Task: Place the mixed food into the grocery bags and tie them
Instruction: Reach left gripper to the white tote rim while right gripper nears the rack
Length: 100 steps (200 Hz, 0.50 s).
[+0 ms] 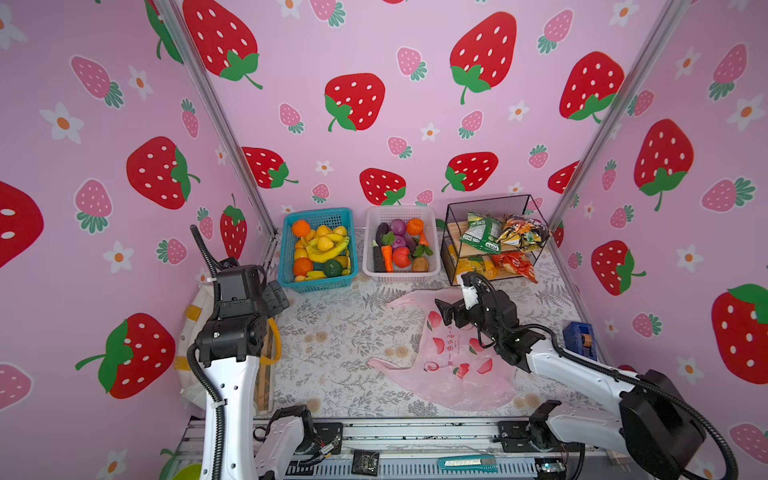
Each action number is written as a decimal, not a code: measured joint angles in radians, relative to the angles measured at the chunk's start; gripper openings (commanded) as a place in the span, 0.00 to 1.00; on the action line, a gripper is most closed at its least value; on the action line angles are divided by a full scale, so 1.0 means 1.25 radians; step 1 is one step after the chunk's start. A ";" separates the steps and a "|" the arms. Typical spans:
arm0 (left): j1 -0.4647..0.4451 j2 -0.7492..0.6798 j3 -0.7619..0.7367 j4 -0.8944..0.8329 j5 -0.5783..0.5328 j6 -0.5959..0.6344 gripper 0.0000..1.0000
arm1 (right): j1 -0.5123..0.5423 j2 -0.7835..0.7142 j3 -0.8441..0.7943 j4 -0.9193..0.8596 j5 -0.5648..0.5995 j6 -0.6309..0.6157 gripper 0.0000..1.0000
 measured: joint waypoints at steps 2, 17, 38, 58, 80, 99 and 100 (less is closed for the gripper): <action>0.005 0.003 -0.002 -0.003 0.000 0.001 0.91 | 0.000 -0.002 -0.002 0.001 0.001 0.000 1.00; 0.033 0.041 -0.021 -0.016 0.005 0.008 0.85 | 0.000 -0.021 -0.015 0.008 0.007 0.002 1.00; 0.046 0.097 -0.028 -0.023 -0.006 0.019 0.72 | 0.000 -0.039 -0.022 0.021 0.014 0.003 1.00; 0.048 0.140 -0.028 -0.023 -0.034 0.016 0.62 | 0.000 -0.047 -0.024 0.034 0.016 0.007 1.00; 0.049 0.175 -0.049 -0.006 -0.072 0.016 0.43 | 0.000 -0.048 -0.025 0.038 0.016 0.008 1.00; 0.049 0.208 -0.069 0.002 -0.095 0.018 0.29 | 0.000 -0.052 -0.030 0.041 0.016 0.009 1.00; 0.049 0.210 -0.070 0.002 -0.095 0.016 0.28 | 0.000 -0.052 -0.030 0.041 0.016 0.009 1.00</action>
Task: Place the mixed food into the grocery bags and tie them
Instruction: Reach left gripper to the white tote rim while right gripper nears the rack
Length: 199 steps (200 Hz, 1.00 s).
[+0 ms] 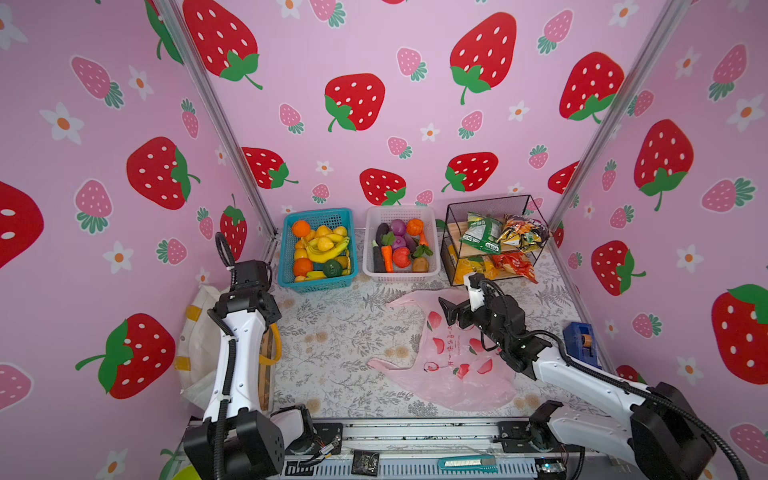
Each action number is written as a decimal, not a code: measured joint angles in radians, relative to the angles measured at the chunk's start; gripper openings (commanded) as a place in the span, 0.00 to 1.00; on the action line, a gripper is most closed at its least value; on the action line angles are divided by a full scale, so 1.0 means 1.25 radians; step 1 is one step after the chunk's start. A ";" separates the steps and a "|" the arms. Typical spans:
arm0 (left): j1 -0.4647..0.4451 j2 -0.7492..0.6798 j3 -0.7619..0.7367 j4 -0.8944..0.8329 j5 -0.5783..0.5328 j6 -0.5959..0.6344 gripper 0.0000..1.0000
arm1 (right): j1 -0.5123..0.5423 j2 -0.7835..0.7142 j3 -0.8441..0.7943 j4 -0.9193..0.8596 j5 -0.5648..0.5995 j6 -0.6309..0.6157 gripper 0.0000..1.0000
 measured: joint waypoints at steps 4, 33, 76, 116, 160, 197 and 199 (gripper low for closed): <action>0.000 0.005 -0.004 0.003 -0.003 0.009 0.25 | 0.000 -0.001 -0.001 0.001 0.000 0.000 1.00; 0.002 -0.023 -0.034 0.031 -0.006 0.004 0.02 | 0.000 -0.001 -0.004 0.003 0.000 0.005 1.00; 0.002 -0.164 -0.039 0.025 0.055 -0.013 0.00 | 0.000 -0.001 -0.004 0.004 0.004 0.012 1.00; -0.010 -0.295 -0.019 -0.029 0.199 -0.063 0.00 | 0.000 0.003 -0.004 0.006 0.023 0.012 1.00; -0.104 -0.338 -0.006 -0.084 0.339 -0.115 0.00 | 0.000 0.006 -0.004 0.004 0.051 0.010 1.00; -0.261 -0.356 -0.011 -0.044 0.432 -0.181 0.00 | 0.000 0.006 0.001 -0.007 0.070 0.011 1.00; -0.268 -0.354 -0.011 -0.040 0.433 -0.183 0.00 | 0.000 0.006 0.001 -0.009 0.071 0.011 1.00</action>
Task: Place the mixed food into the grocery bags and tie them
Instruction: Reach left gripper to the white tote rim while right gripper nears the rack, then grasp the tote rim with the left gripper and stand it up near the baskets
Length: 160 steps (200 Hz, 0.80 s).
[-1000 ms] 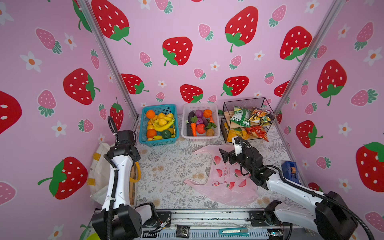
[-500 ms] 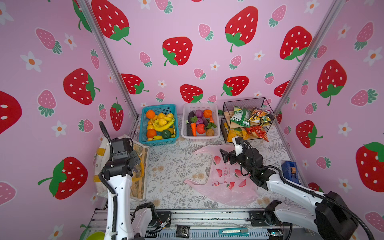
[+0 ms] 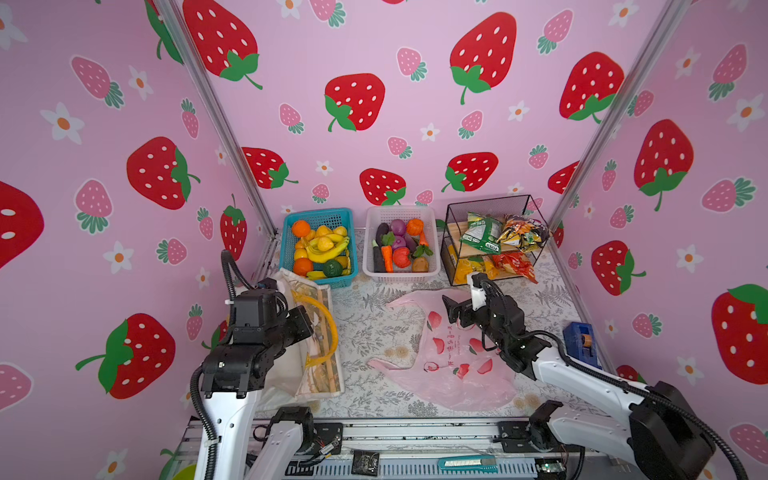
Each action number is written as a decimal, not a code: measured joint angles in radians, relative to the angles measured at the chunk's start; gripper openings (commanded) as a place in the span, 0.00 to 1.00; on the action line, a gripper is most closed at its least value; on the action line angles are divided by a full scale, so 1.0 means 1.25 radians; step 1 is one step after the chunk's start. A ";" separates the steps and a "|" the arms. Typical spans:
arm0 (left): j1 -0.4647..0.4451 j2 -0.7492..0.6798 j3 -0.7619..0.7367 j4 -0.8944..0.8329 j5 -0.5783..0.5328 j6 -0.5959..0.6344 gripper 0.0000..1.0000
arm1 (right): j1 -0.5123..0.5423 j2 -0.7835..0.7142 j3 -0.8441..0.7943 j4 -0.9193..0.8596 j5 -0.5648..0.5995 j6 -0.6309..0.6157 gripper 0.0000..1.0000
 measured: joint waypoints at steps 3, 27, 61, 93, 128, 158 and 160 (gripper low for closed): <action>-0.019 0.004 0.000 0.006 0.002 -0.005 0.00 | 0.000 0.000 0.002 -0.002 0.001 0.000 1.00; -0.159 0.061 -0.003 0.051 -0.016 -0.025 0.00 | 0.000 0.000 0.020 -0.017 0.007 0.001 1.00; -0.326 0.208 0.005 0.092 -0.095 -0.021 0.00 | 0.000 -0.006 0.037 -0.032 0.013 0.003 1.00; -0.417 0.316 0.030 0.141 -0.155 -0.017 0.00 | 0.000 -0.017 0.041 -0.052 0.022 0.003 1.00; -0.465 0.369 0.030 0.263 -0.152 -0.054 0.00 | -0.002 -0.038 0.051 -0.076 0.047 0.002 1.00; -0.490 0.449 0.036 0.367 -0.116 -0.081 0.11 | -0.030 -0.064 0.067 -0.109 0.060 0.005 1.00; -0.492 0.457 0.038 0.372 -0.111 -0.083 0.13 | -0.033 -0.066 0.068 -0.111 0.060 0.005 1.00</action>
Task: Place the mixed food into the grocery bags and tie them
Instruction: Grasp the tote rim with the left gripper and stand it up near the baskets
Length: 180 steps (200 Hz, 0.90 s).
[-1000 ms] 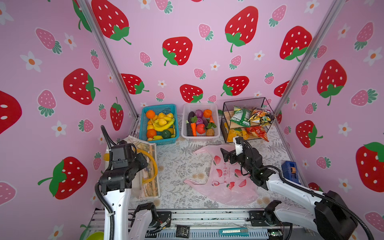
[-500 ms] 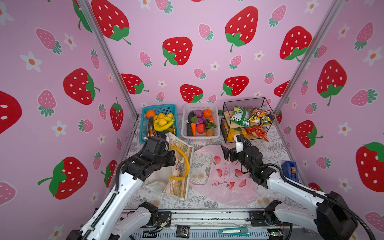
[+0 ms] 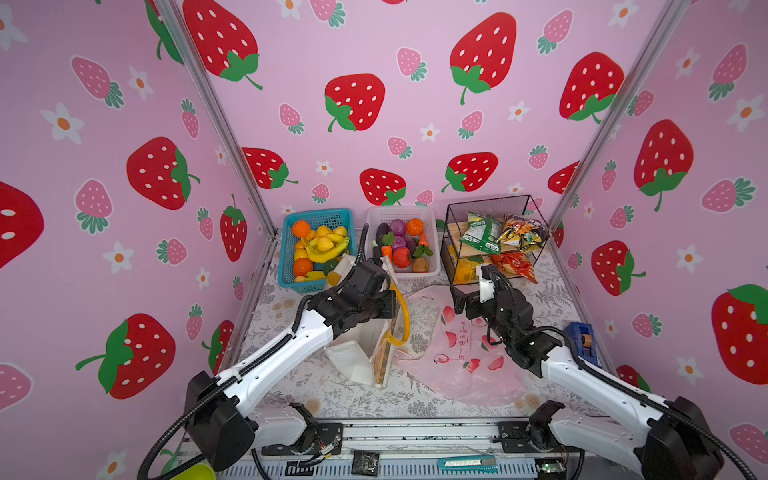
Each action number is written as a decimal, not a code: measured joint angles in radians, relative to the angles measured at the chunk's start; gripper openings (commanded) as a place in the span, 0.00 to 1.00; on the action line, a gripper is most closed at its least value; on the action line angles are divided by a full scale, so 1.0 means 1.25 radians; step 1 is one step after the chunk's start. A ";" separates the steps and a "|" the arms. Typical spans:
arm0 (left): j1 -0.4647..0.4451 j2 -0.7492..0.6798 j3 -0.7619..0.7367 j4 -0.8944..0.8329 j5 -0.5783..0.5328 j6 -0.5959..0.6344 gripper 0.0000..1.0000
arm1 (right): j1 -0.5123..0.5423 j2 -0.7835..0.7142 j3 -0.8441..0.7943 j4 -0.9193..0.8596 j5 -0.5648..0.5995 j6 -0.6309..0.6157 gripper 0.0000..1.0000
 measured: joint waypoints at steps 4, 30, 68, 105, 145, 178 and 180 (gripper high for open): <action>-0.003 0.016 0.005 0.008 0.008 -0.001 0.18 | -0.008 -0.004 0.002 -0.003 0.000 0.001 1.00; -0.013 0.100 0.058 0.039 0.064 0.008 0.45 | -0.058 -0.026 0.006 -0.018 -0.004 0.011 1.00; -0.005 0.049 0.100 0.013 0.070 0.074 0.70 | -0.074 -0.040 0.012 -0.044 -0.008 0.015 0.99; 0.105 -0.161 0.068 -0.044 0.033 0.123 0.77 | -0.067 -0.036 0.024 -0.049 -0.022 0.008 0.98; 0.367 -0.255 0.022 -0.146 0.080 0.145 0.78 | -0.052 0.005 0.039 -0.038 -0.048 0.003 0.99; 0.470 -0.154 0.002 -0.206 0.183 0.175 0.75 | -0.046 0.032 0.038 -0.020 -0.071 0.006 0.99; 0.471 -0.146 0.002 -0.209 0.189 0.179 0.75 | -0.046 0.033 0.038 -0.020 -0.072 0.006 0.99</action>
